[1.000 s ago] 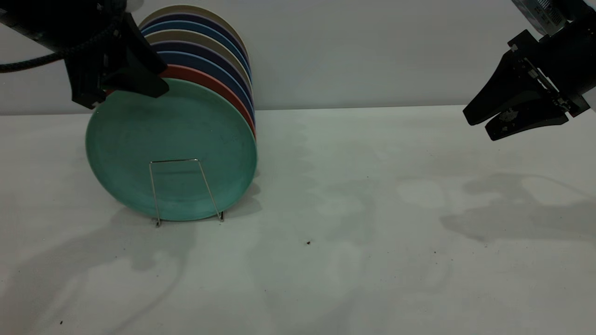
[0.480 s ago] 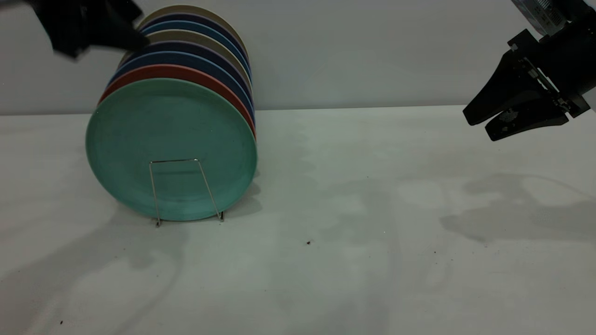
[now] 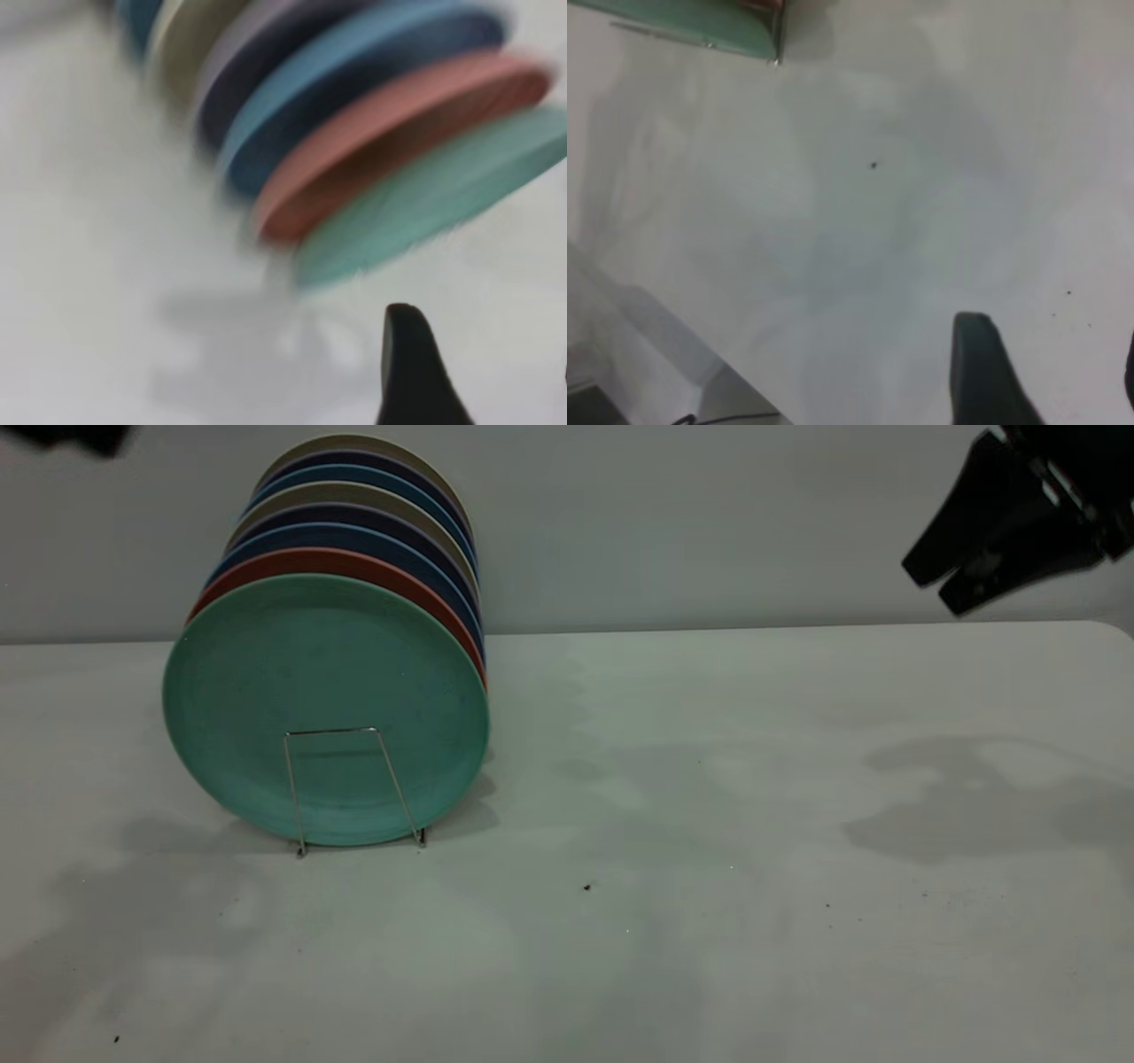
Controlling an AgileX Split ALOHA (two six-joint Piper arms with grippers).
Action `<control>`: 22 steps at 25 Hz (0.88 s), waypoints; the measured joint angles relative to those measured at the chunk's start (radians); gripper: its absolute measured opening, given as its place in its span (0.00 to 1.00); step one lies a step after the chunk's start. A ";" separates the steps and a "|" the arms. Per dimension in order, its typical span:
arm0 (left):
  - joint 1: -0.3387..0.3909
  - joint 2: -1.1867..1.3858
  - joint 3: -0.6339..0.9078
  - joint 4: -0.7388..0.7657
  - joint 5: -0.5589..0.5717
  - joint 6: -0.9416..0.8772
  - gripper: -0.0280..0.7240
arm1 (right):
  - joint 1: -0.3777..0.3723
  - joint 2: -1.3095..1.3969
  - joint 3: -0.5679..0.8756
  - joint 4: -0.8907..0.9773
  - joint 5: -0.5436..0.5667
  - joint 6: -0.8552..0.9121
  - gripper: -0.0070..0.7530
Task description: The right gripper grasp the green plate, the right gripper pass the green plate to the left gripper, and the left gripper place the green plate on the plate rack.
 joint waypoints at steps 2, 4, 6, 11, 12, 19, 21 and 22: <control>0.013 -0.041 0.001 0.147 0.085 -0.202 0.62 | 0.022 -0.006 -0.028 -0.019 0.009 0.024 0.51; 0.021 -0.084 0.001 0.262 0.155 -0.334 0.62 | 0.038 -0.010 -0.045 -0.014 0.016 0.042 0.51; 0.021 -0.133 0.001 0.328 0.219 -0.412 0.62 | 0.040 -0.010 -0.050 0.018 0.020 0.046 0.51; 0.021 -0.232 0.001 0.361 0.319 -0.443 0.62 | 0.016 -0.010 -0.090 -0.022 0.022 0.037 0.51; 0.021 -0.248 0.001 0.363 0.334 -0.444 0.62 | 0.015 -0.012 -0.110 -0.086 0.022 0.074 0.51; 0.021 -0.298 0.002 0.363 0.443 -0.444 0.62 | 0.051 -0.103 -0.142 -0.655 0.040 0.459 0.51; 0.021 -0.311 0.011 0.363 0.453 -0.444 0.62 | 0.078 -0.151 -0.143 -0.660 0.041 0.478 0.51; 0.021 -0.321 0.022 0.363 0.454 -0.444 0.62 | 0.095 -0.182 -0.142 -0.660 0.043 0.484 0.51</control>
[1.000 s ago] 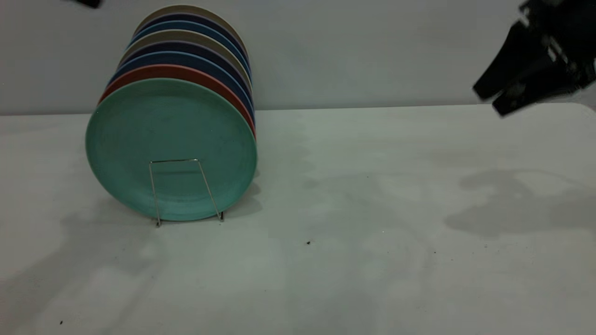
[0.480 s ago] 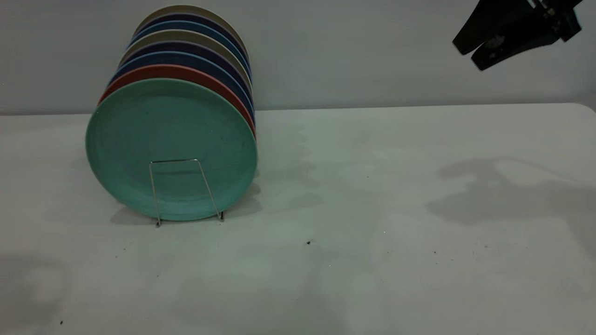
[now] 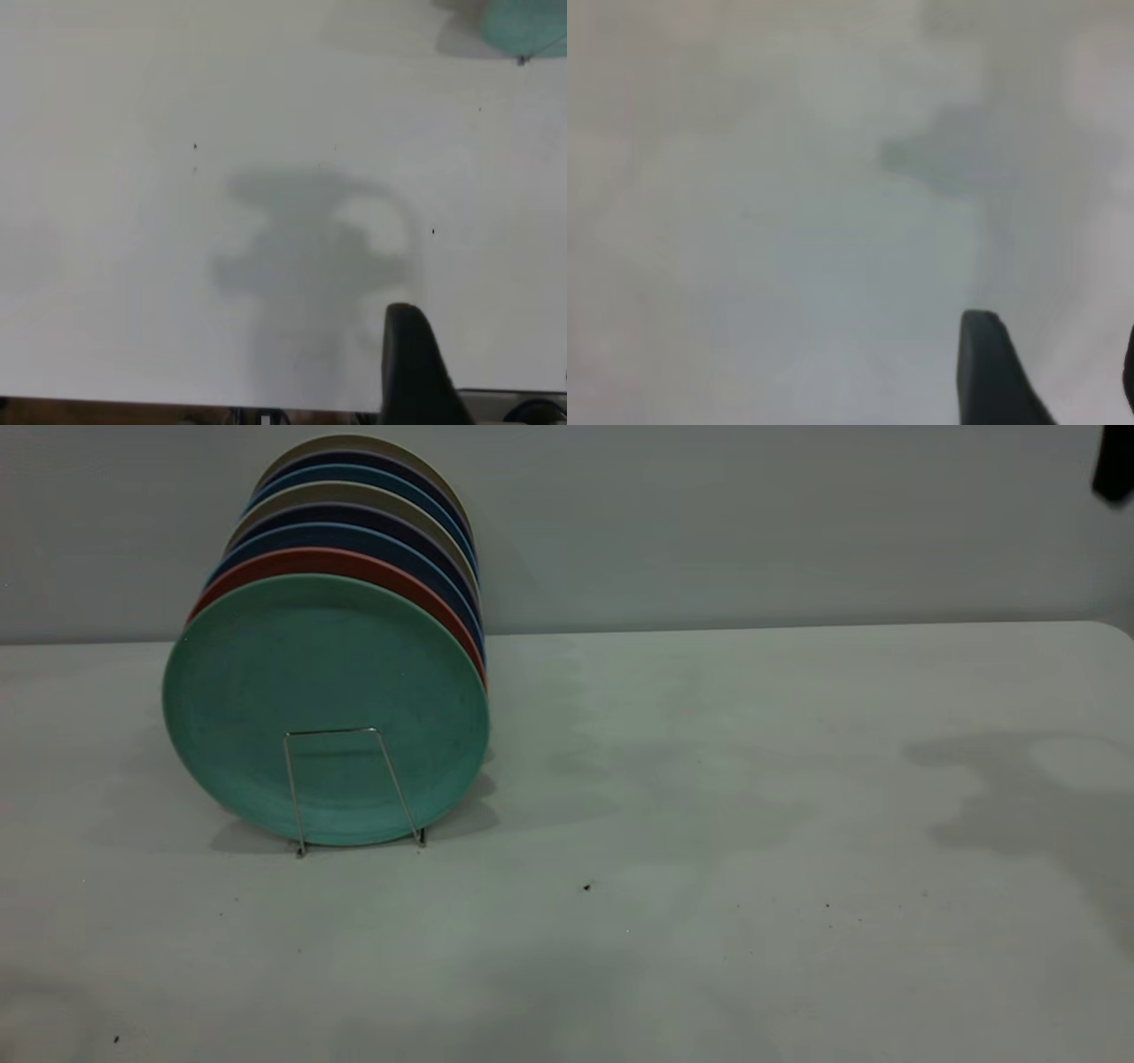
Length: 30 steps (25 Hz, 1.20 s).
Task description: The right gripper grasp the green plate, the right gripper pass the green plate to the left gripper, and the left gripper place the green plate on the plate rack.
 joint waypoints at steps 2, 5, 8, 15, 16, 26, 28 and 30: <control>0.000 -0.045 0.037 -0.001 -0.004 0.000 0.62 | 0.036 -0.069 0.022 0.000 0.000 0.003 0.51; 0.000 -0.149 0.117 -0.008 -0.015 0.000 0.62 | 0.089 -0.202 0.089 -0.008 0.005 0.005 0.51; 0.000 -0.263 0.199 -0.022 -0.018 0.000 0.62 | 0.128 -0.358 0.184 -0.009 0.010 0.006 0.51; 0.000 -0.507 0.349 -0.049 -0.021 -0.004 0.62 | 0.159 -0.721 0.494 -0.008 0.019 0.008 0.51; 0.000 -0.543 0.369 -0.049 -0.013 -0.007 0.62 | 0.159 -0.767 0.544 -0.008 0.021 0.009 0.51; 0.000 -0.874 0.518 -0.052 0.076 -0.008 0.62 | 0.159 -1.293 0.946 -0.009 0.021 0.009 0.51; 0.000 -0.936 0.548 -0.052 0.077 -0.006 0.62 | 0.160 -1.383 1.001 -0.009 0.021 0.009 0.51; 0.000 -0.988 0.574 -0.052 0.077 0.003 0.62 | 0.160 -1.476 1.060 -0.009 0.006 0.009 0.51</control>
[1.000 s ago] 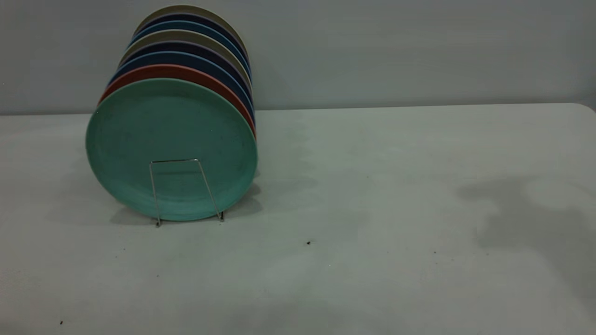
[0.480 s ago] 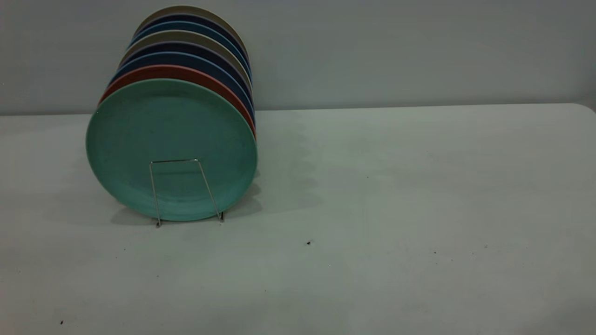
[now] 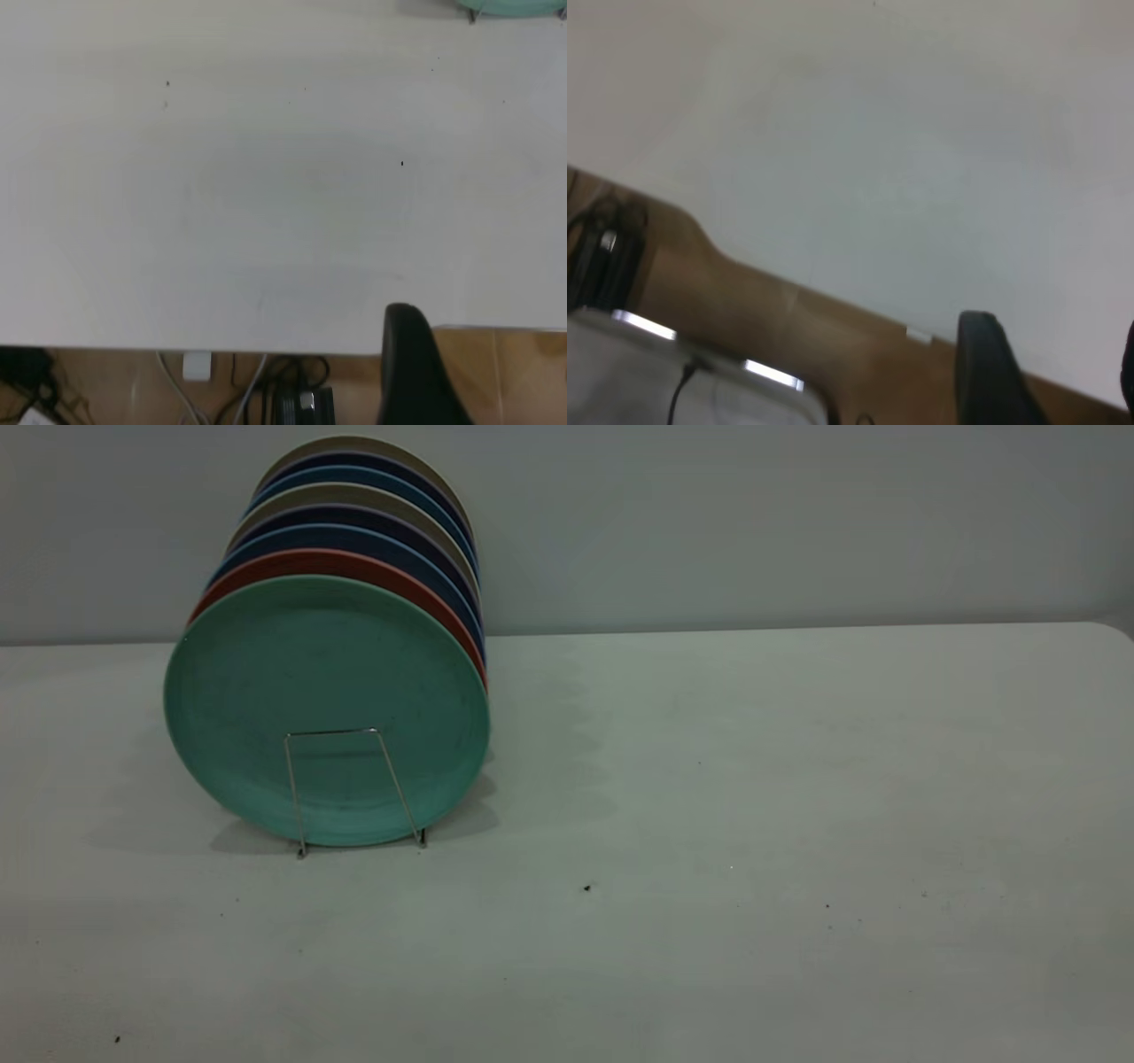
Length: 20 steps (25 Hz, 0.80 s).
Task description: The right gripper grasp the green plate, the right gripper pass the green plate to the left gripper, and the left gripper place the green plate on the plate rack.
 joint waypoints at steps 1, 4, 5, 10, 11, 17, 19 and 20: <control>0.000 -0.024 0.004 0.000 -0.001 0.005 0.62 | 0.000 -0.036 0.025 0.000 -0.017 0.000 0.51; 0.000 -0.086 0.007 0.001 -0.003 0.033 0.62 | 0.000 -0.141 0.110 0.000 -0.059 0.001 0.51; 0.000 -0.104 0.014 0.001 -0.003 0.047 0.62 | 0.000 -0.173 0.133 0.000 -0.071 0.001 0.51; 0.000 -0.133 0.042 -0.004 -0.026 0.087 0.62 | 0.000 -0.272 0.167 -0.001 -0.086 0.021 0.51; 0.000 -0.133 0.042 -0.008 -0.026 0.088 0.62 | 0.000 -0.278 0.167 -0.001 -0.086 0.023 0.51; 0.000 -0.134 0.042 -0.049 -0.026 0.096 0.62 | 0.000 -0.286 0.169 -0.001 -0.086 0.025 0.51; 0.000 -0.134 0.042 -0.057 -0.026 0.096 0.62 | 0.000 -0.286 0.171 -0.001 -0.086 0.025 0.51; 0.000 -0.134 0.042 -0.060 -0.026 0.096 0.62 | 0.000 -0.286 0.172 -0.001 -0.086 0.025 0.51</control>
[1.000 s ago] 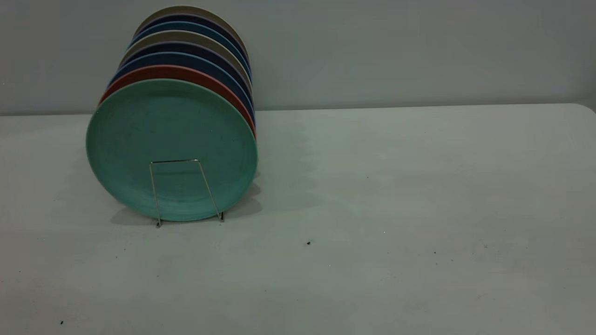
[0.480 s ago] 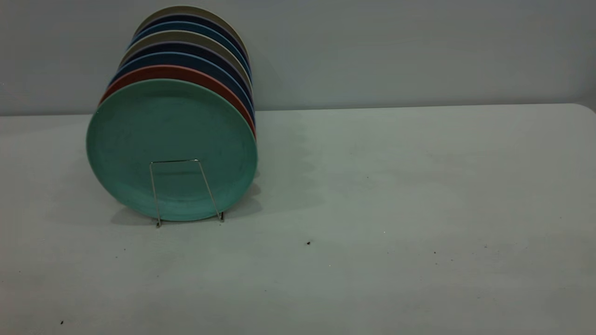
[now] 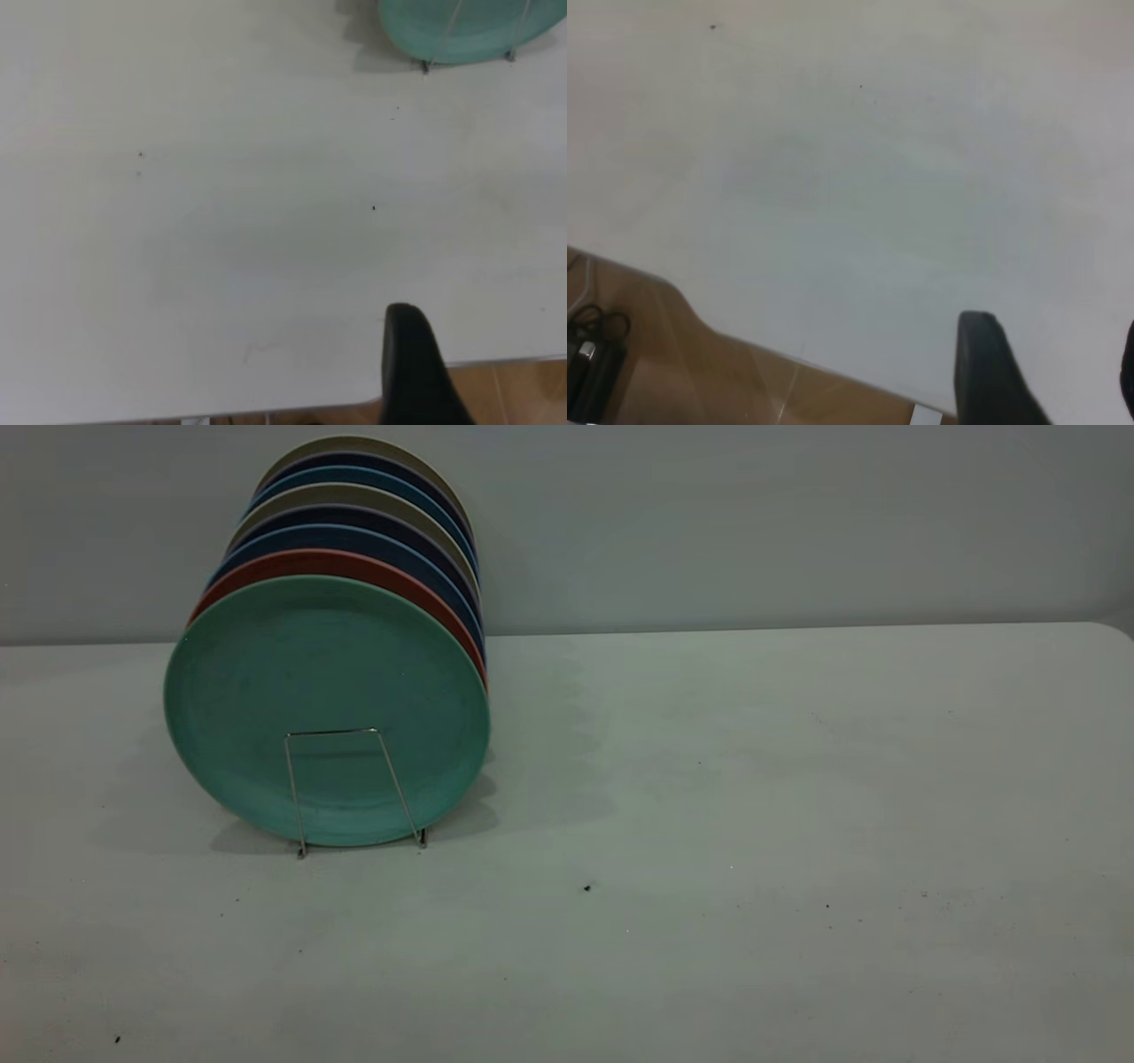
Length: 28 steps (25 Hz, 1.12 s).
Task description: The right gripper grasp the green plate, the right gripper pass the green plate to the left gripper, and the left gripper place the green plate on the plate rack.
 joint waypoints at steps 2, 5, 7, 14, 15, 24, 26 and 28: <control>0.000 0.000 0.000 -0.001 0.000 0.000 0.62 | 0.000 0.000 0.000 -0.002 0.000 0.000 0.51; 0.000 0.000 0.000 -0.001 0.000 0.000 0.62 | 0.000 0.000 0.000 -0.002 0.000 0.000 0.51; 0.000 0.000 0.000 -0.001 0.000 0.000 0.62 | 0.000 0.000 0.000 -0.002 0.000 0.000 0.51; 0.000 0.000 0.000 -0.001 0.000 0.000 0.62 | 0.000 0.000 0.000 -0.002 0.000 0.001 0.51; 0.000 0.000 0.000 -0.001 0.000 0.000 0.62 | 0.000 0.000 0.000 -0.002 0.000 0.001 0.51; 0.000 -0.015 0.000 -0.001 0.000 0.000 0.62 | -0.032 -0.014 0.001 0.001 0.000 0.002 0.50; 0.000 -0.025 0.000 -0.002 0.000 0.000 0.62 | -0.089 -0.036 0.001 0.003 0.000 0.002 0.49; 0.000 -0.028 0.000 -0.002 0.000 0.000 0.62 | -0.149 -0.061 0.001 0.004 0.001 0.002 0.49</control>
